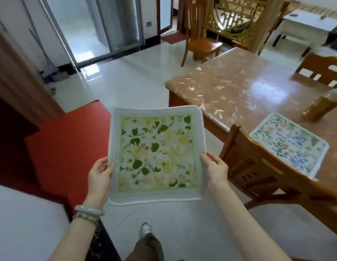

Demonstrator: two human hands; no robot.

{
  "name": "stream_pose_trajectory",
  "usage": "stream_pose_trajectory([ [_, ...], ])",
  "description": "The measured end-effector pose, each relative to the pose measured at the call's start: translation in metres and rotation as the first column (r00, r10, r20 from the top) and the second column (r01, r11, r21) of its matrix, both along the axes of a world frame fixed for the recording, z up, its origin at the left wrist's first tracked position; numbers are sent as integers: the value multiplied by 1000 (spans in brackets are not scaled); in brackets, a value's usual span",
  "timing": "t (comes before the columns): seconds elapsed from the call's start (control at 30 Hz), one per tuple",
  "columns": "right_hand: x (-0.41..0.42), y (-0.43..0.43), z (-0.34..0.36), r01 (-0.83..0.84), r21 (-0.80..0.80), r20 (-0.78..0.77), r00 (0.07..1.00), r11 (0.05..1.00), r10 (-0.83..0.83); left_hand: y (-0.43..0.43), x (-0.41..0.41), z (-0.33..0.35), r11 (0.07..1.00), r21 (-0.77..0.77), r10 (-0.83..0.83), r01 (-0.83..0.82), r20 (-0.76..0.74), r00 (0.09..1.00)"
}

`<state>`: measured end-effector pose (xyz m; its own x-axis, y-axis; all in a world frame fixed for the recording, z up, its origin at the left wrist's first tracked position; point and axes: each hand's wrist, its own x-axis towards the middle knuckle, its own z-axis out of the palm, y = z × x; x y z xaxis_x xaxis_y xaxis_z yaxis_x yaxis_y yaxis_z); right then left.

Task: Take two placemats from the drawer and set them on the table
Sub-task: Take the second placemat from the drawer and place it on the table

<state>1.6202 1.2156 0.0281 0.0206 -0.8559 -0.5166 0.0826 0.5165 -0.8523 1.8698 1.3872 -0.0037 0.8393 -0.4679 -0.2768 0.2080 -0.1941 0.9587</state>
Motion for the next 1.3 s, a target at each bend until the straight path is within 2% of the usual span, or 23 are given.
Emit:
stream_pose_trajectory([
  [0.3,149,-64,-4,-69,60,-10,998,996,69,-48,142,-4,999,-5,41,-41,-35,999],
  [0.4,183,-96,-13,-103,98,-15,994,990,105,-72,178,-9,998,-26,51,-54,-104,993],
  [0.57,248,-159,-43,-134,227,3,991,965,137,-124,234,-35,996,16,86,-85,-306,948],
  [0.77,340,-254,-70,-143,248,35,990,958,138,-208,314,-45,991,21,133,-133,-320,938],
  [1.03,441,-390,-60,-143,172,67,989,975,133,-342,426,-19,993,-19,107,-119,-314,943],
  [1.17,485,-443,-58,-169,47,-37,985,984,171,-404,475,-17,997,-4,67,-71,-287,956],
  [1.3,528,-503,-72,-192,-56,-193,965,980,177,-481,531,-28,993,61,-92,106,-200,976],
])
